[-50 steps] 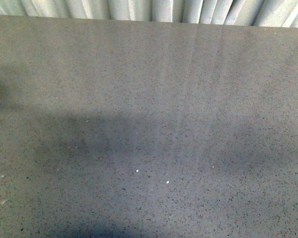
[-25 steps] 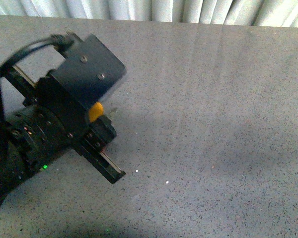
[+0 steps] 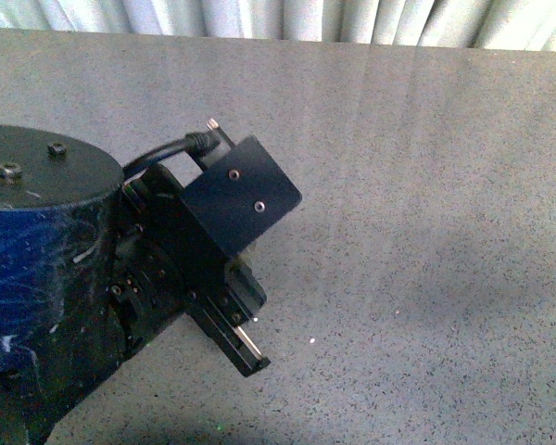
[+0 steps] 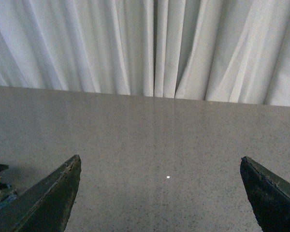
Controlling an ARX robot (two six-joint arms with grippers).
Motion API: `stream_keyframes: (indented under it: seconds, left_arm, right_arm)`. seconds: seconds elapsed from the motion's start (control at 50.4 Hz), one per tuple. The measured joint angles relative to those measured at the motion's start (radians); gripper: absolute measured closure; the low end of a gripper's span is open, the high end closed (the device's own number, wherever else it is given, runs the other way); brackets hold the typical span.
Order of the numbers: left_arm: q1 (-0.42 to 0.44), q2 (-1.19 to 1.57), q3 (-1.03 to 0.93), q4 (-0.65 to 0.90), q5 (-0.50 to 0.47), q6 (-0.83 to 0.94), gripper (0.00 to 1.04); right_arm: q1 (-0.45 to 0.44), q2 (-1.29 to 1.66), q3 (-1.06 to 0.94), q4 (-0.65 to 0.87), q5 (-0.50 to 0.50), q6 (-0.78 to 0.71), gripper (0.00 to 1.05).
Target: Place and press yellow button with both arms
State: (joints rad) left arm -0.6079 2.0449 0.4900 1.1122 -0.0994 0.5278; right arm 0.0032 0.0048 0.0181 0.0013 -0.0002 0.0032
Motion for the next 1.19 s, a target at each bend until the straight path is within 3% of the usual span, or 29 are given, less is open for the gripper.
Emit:
stream_keyframes:
  seconds: [0.159,0.298,0.476,0.635,0.794,0.973,1.012,1.092,1.131,1.191]
  left_arm:
    - [-0.010,-0.003,-0.012,-0.007,0.010,-0.031,0.27]
    - [-0.009,-0.041,-0.028,-0.019,0.014,-0.063,0.08]
    - [0.011,-0.122,-0.053,-0.060,0.044,-0.116,0.09]
    - [0.078,-0.221,-0.088,-0.134,0.116,-0.174,0.09]
    - [0.205,-0.395,-0.118,-0.272,0.258,-0.277,0.09]
    - [0.438,-0.610,-0.081,-0.443,0.451,-0.489,0.09]
    - [0.468,-0.602,-0.087,-0.352,0.350,-0.499,0.14]
    - [0.549,-0.573,-0.149,-0.075,0.145,-0.511,0.28]
    - [0.589,-0.586,-0.191,0.011,0.104,-0.517,0.37]
    - [0.609,-0.642,-0.245,0.029,0.090,-0.522,0.50]
  right_arm:
    - [0.000,0.000,0.000,0.000,0.000,0.000,0.09]
    - [0.000,0.000,0.000,0.000,0.000,0.000,0.09]
    - [0.000,0.000,0.000,0.000,0.000,0.000,0.09]
    - [0.000,0.000,0.000,0.000,0.000,0.000,0.09]
    - [0.000,0.000,0.000,0.000,0.000,0.000,0.09]
    - [0.000,0.000,0.000,0.000,0.000,0.000,0.09]
    - [-0.014,0.032,0.021,-0.061,-0.050,0.024,0.09]
    - [-0.065,0.240,0.159,-0.362,-0.194,0.111,0.09]
    - [-0.076,0.360,0.216,-0.454,-0.207,0.135,0.09]
    - [-0.095,0.474,0.256,-0.435,-0.224,0.135,0.09]
